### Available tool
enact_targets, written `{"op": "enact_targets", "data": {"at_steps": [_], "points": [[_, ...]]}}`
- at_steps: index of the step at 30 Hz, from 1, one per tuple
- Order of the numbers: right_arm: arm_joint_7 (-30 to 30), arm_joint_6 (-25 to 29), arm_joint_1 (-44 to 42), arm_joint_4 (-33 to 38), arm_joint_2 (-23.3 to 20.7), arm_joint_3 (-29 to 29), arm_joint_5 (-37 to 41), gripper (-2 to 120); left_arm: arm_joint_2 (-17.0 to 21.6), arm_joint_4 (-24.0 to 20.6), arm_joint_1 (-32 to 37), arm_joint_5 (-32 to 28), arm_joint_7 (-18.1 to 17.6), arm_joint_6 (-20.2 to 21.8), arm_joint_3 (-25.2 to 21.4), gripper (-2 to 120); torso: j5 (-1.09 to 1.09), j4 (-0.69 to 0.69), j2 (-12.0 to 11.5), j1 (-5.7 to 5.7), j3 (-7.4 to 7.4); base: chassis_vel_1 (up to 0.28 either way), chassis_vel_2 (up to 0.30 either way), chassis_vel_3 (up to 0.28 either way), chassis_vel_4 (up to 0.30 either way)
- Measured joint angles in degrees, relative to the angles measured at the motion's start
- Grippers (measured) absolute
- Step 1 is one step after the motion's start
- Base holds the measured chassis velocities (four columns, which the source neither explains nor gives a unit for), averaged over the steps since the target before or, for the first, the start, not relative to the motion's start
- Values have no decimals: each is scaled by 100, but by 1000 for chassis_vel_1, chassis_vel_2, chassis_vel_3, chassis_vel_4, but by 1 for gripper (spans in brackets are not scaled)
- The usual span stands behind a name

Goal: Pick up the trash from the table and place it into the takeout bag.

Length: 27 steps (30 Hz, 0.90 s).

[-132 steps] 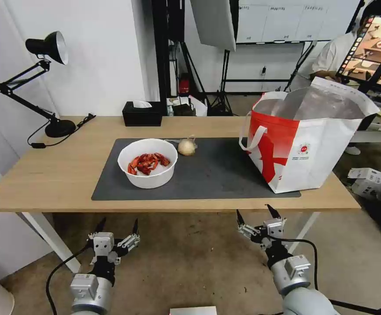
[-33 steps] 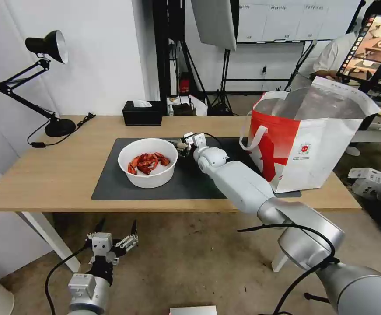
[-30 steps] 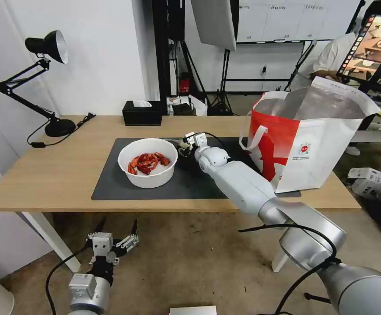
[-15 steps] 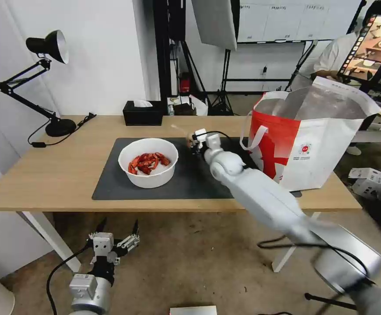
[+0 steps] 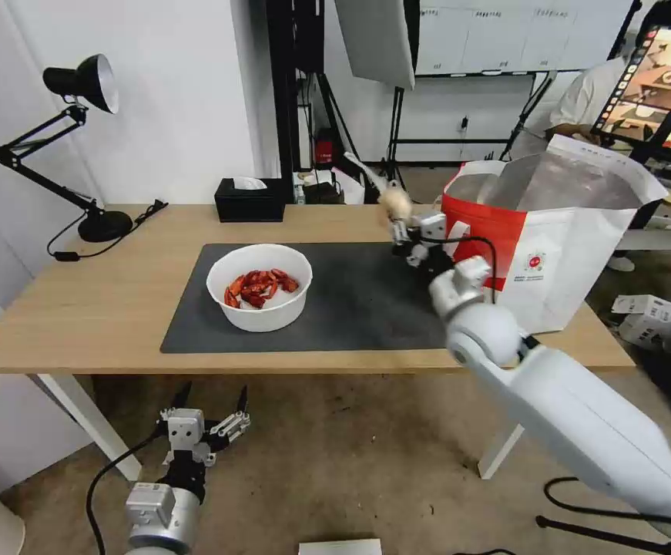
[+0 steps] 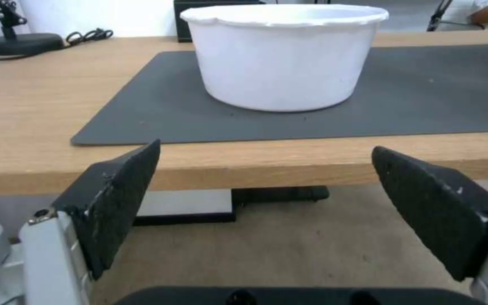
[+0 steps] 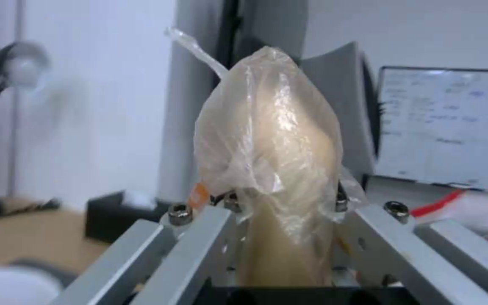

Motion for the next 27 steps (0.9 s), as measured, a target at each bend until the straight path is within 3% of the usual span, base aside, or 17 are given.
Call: {"op": "enact_targets", "data": {"at_steps": [3,5,6,8,9,12,20,27], "points": [[324,-285,206,97,-134,156,228,8,-1,-22,20,3,-1,0,-1,100,-1,0,0,0,0,0,0,0,0],[1070,-1387,637,183,-421,345,652,8,-1,-67,43,4,-2,1,-4,100,-3,4,0,1,1,0,0,0,0],[1070,-1387,637,183,-421,345,652,8,-1,-67,43,4,-2,1,-4,100,-3,4,0,1,1,0,0,0,0],[1712,-2559,1069,288,-746,522,1669,8,-8,-88,54,4,-1,2,-8,100,-3,1,0,1,0,0,0,0,0],[1712,-2559,1069,288,-746,522,1669,8,-8,-88,54,4,-1,2,-8,100,-3,1,0,1,0,0,0,0,0],[1850,-3272,1507,76,-1080,509,2397,8,-38,-86,57,6,4,2,2,100,0,0,0,1,1,0,0,0,0],[1663,-3955,1688,-75,-1342,408,2782,8,-23,-81,36,4,8,1,20,100,-2,0,0,1,1,0,0,0,0],[1541,-4160,1738,-164,-1384,344,2892,37,35,-118,84,6,10,-52,-4,100,-2,1,0,1,1,0,0,0,0]]}}
